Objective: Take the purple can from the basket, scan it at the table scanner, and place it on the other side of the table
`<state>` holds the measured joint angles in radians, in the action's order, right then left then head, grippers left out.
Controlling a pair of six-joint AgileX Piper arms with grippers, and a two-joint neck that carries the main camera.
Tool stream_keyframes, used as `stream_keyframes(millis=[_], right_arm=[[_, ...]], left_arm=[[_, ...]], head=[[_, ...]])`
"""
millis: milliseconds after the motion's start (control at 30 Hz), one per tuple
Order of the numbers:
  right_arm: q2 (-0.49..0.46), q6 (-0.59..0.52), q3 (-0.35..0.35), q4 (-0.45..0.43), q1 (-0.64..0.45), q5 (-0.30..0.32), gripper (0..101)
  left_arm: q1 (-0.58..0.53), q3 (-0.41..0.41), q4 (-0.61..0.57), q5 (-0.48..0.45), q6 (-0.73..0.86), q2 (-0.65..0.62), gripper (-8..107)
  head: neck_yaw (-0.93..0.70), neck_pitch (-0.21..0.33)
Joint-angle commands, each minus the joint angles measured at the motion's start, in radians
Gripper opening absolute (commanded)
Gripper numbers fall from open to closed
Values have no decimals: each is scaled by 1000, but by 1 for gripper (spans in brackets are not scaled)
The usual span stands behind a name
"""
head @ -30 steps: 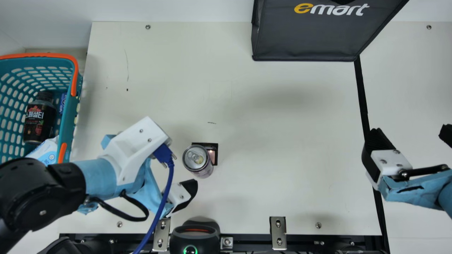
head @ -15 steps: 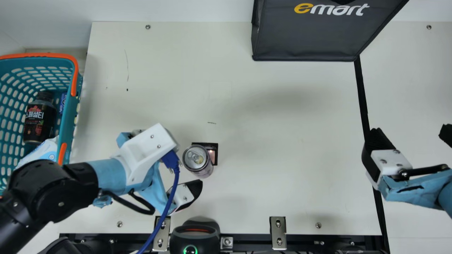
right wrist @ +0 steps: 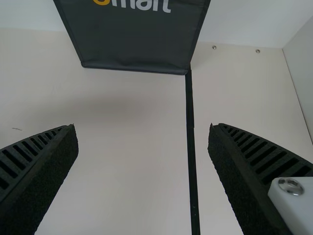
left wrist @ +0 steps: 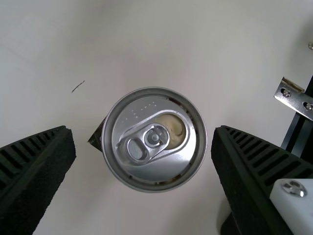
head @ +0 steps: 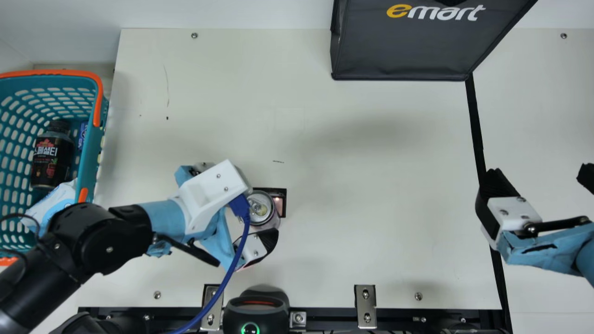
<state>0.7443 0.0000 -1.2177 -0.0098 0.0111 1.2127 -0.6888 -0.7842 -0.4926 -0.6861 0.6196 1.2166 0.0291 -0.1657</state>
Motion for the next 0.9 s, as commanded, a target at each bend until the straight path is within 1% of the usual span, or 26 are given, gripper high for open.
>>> stream_keyframes(millis=[0, 200, 367, 400, 600, 867], right_arm=[[0, 0, 0, 0, 0, 0, 95], [0, 0, 0, 1, 0, 0, 95], [0, 0, 0, 1, 0, 0, 95], [0, 0, 0, 1, 0, 0, 95], [0, 0, 0, 1, 0, 0, 95], [0, 0, 0, 1, 0, 0, 95]], left_arm=[[-4, 4, -6, 17, 10, 5, 70], [-17, -1, -7, 52, 1, 17, 30], [-33, -33, 15, 80, -48, 23, -4], [-38, -42, 23, 87, -64, 26, -8], [-63, -108, 94, 132, -181, 66, -8], [-98, -225, 224, 181, -377, 186, -8]], head=[[-2, 27], [-2, 27], [-2, 27], [-2, 27], [-2, 27], [-2, 27]])
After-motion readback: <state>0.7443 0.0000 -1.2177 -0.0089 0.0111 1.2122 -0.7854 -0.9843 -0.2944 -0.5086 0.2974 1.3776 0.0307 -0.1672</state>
